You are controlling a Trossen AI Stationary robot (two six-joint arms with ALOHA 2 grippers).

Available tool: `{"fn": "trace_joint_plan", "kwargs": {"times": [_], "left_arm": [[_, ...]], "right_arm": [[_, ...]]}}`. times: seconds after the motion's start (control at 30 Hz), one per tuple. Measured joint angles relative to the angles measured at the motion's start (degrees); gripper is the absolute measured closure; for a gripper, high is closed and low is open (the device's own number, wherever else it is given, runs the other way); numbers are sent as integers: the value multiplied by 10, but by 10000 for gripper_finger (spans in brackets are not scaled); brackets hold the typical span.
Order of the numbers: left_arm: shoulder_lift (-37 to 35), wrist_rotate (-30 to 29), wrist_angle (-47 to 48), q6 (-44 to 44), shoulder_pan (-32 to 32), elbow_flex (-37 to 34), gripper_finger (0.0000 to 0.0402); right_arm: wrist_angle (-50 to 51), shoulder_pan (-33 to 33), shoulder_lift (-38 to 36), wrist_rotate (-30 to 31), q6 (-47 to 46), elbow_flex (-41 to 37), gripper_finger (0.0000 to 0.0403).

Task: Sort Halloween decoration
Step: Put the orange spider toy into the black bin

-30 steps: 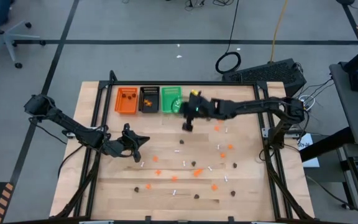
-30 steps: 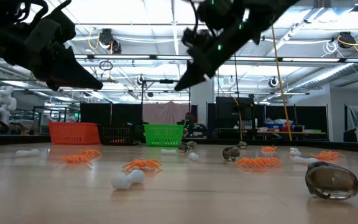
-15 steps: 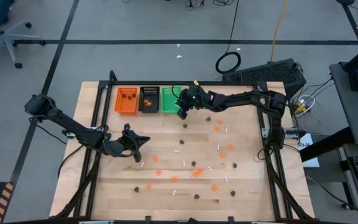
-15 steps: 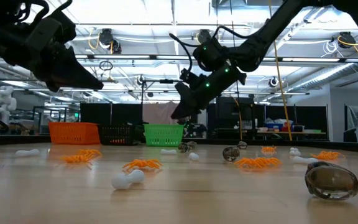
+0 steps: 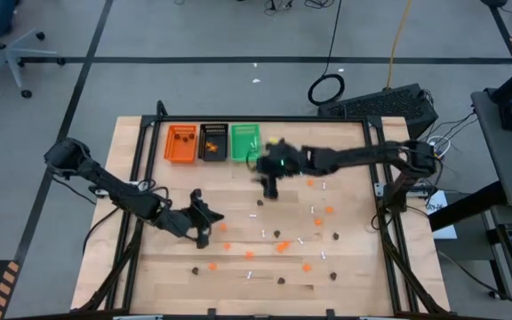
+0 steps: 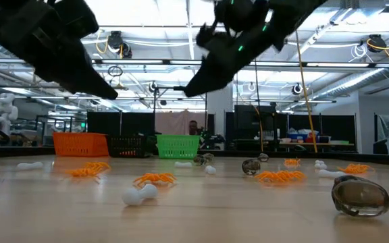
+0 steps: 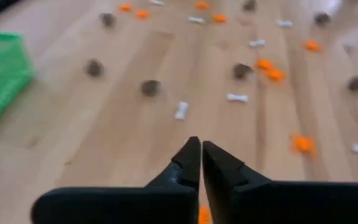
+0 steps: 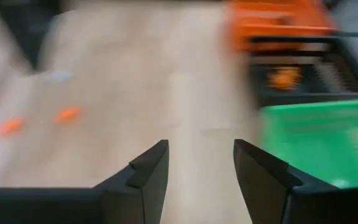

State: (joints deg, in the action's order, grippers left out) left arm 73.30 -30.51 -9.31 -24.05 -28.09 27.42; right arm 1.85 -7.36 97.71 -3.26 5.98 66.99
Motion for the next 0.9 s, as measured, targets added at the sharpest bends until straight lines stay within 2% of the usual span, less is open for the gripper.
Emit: {"fn": "trace_joint_plan", "kwargs": {"times": [0.2,0.27,0.37,0.53,0.63,0.73,0.8,0.9], "left_arm": [[47,15,29,11,-10,47,294],[58,13,28,21,-9,56,258],[69,-7,28,25,-5,64,216],[79,-11,28,24,8,66,189],[85,-12,25,23,12,66,187],[93,-12,23,21,17,66,187],[100,-13,15,21,21,66,187],[113,-13,-2,21,28,66,187]], "right_arm": [[-47,140,-28,15,-38,-76,249],[-73,181,-28,59,-69,-109,252],[-104,234,-22,159,-124,-151,252],[-84,300,-23,257,-201,-181,252],[-4,325,-34,315,-260,-180,252],[146,336,-56,369,-355,-166,252],[238,337,-77,375,-411,-160,252],[329,337,-103,342,-444,-160,252]]}}
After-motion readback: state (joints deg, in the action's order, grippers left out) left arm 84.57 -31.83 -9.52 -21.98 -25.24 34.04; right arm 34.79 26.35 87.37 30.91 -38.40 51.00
